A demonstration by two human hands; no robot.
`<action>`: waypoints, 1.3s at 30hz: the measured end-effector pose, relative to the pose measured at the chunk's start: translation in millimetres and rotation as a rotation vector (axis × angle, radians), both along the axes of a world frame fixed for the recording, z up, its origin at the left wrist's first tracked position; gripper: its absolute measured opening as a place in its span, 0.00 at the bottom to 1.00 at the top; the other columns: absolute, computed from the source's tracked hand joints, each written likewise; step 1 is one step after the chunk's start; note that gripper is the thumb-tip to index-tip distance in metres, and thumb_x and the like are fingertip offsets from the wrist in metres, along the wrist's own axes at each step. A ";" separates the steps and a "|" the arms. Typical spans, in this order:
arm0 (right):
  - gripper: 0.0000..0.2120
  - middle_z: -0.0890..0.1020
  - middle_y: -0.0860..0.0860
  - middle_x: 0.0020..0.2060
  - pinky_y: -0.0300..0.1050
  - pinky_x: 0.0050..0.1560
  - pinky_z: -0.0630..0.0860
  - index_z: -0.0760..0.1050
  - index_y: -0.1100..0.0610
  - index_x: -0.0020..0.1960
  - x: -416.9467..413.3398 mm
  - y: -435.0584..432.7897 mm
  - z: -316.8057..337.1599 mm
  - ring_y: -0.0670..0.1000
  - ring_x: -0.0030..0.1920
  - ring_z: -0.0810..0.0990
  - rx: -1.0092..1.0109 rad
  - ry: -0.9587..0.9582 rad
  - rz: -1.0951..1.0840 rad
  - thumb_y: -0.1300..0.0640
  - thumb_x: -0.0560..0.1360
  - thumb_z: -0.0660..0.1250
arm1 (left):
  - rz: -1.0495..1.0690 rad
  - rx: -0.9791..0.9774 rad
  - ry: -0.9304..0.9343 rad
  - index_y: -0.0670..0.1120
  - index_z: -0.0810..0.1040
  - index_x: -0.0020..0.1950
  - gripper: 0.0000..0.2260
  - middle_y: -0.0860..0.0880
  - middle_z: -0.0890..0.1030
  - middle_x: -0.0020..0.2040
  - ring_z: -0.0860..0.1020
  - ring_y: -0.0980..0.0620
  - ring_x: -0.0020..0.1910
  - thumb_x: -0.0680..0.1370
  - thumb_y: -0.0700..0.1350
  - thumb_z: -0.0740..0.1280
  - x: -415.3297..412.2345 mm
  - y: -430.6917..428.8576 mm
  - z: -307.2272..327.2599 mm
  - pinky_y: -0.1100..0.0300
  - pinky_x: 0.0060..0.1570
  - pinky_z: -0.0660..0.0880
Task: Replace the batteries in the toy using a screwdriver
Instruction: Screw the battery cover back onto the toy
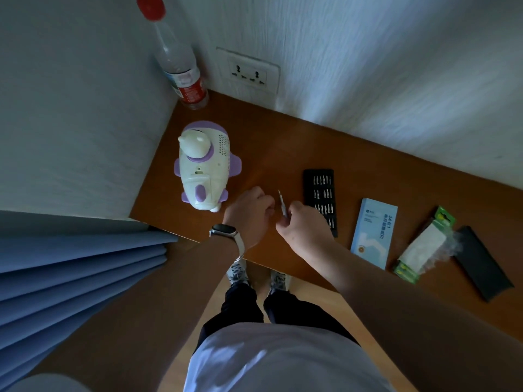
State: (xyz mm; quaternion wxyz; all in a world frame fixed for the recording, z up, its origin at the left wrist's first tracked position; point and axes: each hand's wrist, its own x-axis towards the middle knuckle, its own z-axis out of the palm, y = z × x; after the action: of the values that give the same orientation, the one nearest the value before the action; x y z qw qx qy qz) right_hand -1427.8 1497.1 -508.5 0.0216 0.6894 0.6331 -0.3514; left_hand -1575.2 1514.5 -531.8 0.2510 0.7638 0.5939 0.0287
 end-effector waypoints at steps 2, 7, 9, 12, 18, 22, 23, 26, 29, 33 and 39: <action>0.08 0.78 0.52 0.37 0.45 0.34 0.76 0.72 0.57 0.48 4.3 -3.1 4.1 0.51 0.36 0.79 0.000 0.004 0.003 0.52 0.77 0.63 | -0.026 -0.001 0.020 0.50 0.78 0.54 0.08 0.52 0.74 0.52 0.73 0.52 0.49 0.83 0.47 0.59 1.1 2.0 -0.2 0.55 0.43 0.76; 0.08 0.79 0.50 0.38 0.44 0.36 0.78 0.73 0.56 0.49 17.2 -12.0 17.4 0.49 0.35 0.79 0.026 0.033 -0.012 0.51 0.77 0.64 | -0.067 0.007 0.088 0.49 0.76 0.57 0.09 0.51 0.73 0.52 0.73 0.53 0.46 0.84 0.49 0.57 5.8 3.9 5.2 0.59 0.42 0.75; 0.08 0.78 0.48 0.37 0.42 0.35 0.77 0.73 0.55 0.48 23.3 -15.6 22.7 0.47 0.35 0.78 0.030 0.037 -0.005 0.50 0.77 0.64 | -0.034 -0.015 0.059 0.48 0.76 0.56 0.08 0.51 0.74 0.51 0.74 0.53 0.44 0.83 0.49 0.59 6.6 4.8 10.3 0.60 0.40 0.74; 0.07 0.76 0.46 0.34 0.38 0.31 0.68 0.71 0.54 0.46 32.3 -21.7 30.0 0.45 0.32 0.74 0.049 0.057 0.020 0.51 0.78 0.64 | 0.133 -0.107 -0.091 0.49 0.76 0.50 0.04 0.51 0.77 0.47 0.77 0.51 0.42 0.80 0.48 0.64 9.3 3.2 23.6 0.55 0.41 0.77; 0.06 0.79 0.47 0.36 0.40 0.33 0.75 0.74 0.55 0.47 47.5 -31.5 55.8 0.45 0.34 0.78 0.131 0.175 0.038 0.53 0.77 0.67 | 0.381 -0.130 -0.448 0.48 0.76 0.42 0.05 0.52 0.78 0.36 0.75 0.56 0.35 0.78 0.43 0.68 21.5 -11.0 64.5 0.64 0.36 0.73; 0.04 0.77 0.45 0.33 0.33 0.30 0.67 0.74 0.53 0.47 53.8 -33.2 81.6 0.43 0.30 0.74 0.194 0.225 0.041 0.53 0.77 0.68 | 0.463 -0.141 -0.609 0.54 0.79 0.47 0.04 0.54 0.81 0.40 0.80 0.57 0.38 0.78 0.44 0.70 26.7 -18.1 99.6 0.63 0.39 0.79; 0.04 0.76 0.45 0.32 0.34 0.30 0.67 0.74 0.53 0.47 54.5 -33.1 88.8 0.43 0.29 0.73 0.210 0.241 0.045 0.53 0.77 0.68 | 0.487 -0.153 -0.653 0.54 0.79 0.48 0.04 0.54 0.82 0.40 0.81 0.56 0.39 0.78 0.44 0.70 27.2 -19.2 108.7 0.62 0.41 0.80; 0.05 0.75 0.44 0.31 0.33 0.28 0.66 0.72 0.49 0.44 56.5 -31.1 114.1 0.42 0.28 0.72 0.263 0.280 0.041 0.53 0.76 0.68 | 0.555 -0.155 -0.784 0.53 0.81 0.48 0.05 0.52 0.84 0.39 0.83 0.54 0.40 0.77 0.42 0.72 27.4 -20.1 136.1 0.60 0.43 0.81; 0.07 0.75 0.44 0.32 0.33 0.30 0.67 0.70 0.46 0.43 60.0 -28.4 139.2 0.43 0.31 0.73 0.310 0.285 0.055 0.51 0.77 0.67 | 0.593 -0.127 -0.866 0.48 0.82 0.48 0.05 0.51 0.84 0.38 0.83 0.54 0.38 0.76 0.38 0.72 28.0 -19.3 162.8 0.61 0.42 0.81; 0.05 0.75 0.45 0.33 0.33 0.32 0.65 0.71 0.47 0.44 65.2 -27.7 164.7 0.43 0.32 0.73 0.352 0.279 0.083 0.50 0.78 0.66 | 0.585 -0.074 -0.931 0.47 0.83 0.45 0.07 0.48 0.84 0.38 0.82 0.54 0.37 0.76 0.35 0.72 31.4 -19.2 192.7 0.63 0.41 0.80; 0.03 0.77 0.46 0.35 0.34 0.34 0.69 0.73 0.46 0.46 76.0 -35.2 190.0 0.44 0.34 0.75 0.435 0.289 0.126 0.50 0.77 0.66 | 0.558 -0.072 -0.987 0.46 0.82 0.45 0.07 0.52 0.84 0.35 0.82 0.56 0.35 0.77 0.34 0.69 39.4 -25.0 221.5 0.64 0.39 0.80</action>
State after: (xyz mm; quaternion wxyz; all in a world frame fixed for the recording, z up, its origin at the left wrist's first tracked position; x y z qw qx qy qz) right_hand -1351.8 1461.9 -318.5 -0.1957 0.5799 0.7319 -0.2997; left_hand -1535.9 1489.5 -310.3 0.5076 0.4649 0.5862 0.4273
